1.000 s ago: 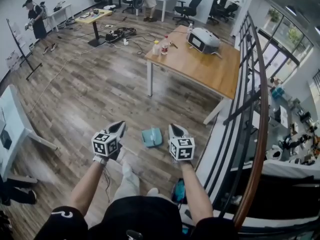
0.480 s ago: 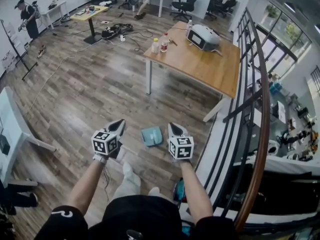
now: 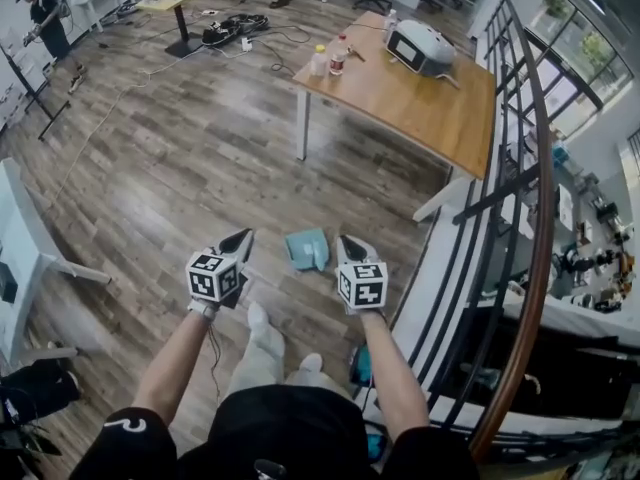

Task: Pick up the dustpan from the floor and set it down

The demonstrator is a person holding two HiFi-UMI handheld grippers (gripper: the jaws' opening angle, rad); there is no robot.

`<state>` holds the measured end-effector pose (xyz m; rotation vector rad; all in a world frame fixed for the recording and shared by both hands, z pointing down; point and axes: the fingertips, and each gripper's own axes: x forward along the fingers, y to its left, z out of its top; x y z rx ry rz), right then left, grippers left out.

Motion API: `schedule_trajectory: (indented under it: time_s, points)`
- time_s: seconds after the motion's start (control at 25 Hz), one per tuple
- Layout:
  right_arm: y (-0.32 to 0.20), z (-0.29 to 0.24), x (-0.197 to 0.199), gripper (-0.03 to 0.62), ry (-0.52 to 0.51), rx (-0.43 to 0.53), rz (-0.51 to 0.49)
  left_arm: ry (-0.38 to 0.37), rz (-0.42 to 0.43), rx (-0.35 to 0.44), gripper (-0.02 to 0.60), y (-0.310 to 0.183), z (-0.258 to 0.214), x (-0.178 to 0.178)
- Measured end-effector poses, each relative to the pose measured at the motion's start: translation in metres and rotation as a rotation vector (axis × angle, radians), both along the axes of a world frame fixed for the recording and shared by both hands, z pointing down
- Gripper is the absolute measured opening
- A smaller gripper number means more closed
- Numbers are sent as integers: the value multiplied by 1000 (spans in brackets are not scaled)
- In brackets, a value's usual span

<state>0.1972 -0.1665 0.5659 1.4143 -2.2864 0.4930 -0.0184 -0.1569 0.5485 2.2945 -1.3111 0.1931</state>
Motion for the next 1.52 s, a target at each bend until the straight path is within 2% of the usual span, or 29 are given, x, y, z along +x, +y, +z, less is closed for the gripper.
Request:
schedule_trajectory:
  time_s: [0.2, 0.4, 0.56, 1.08, 1.52]
  points:
    - [-14, 36, -10, -3, 9, -52, 10, -34, 11, -41, -3, -14, 37, -12]
    - [-29, 83, -12, -2, 25, -116, 31, -38, 29, -86, -3, -29, 73, -9]
    - [-37, 121, -16, 74, 37, -164, 31, -35, 46, -106, -3, -42, 98, -7]
    - [-64, 238, -32, 201, 82, -268, 37, -21, 87, -164, -3, -82, 178, -6]
    - [-75, 322, -35, 241, 145, -350, 67, -13, 113, -218, -3, -98, 240, -19]
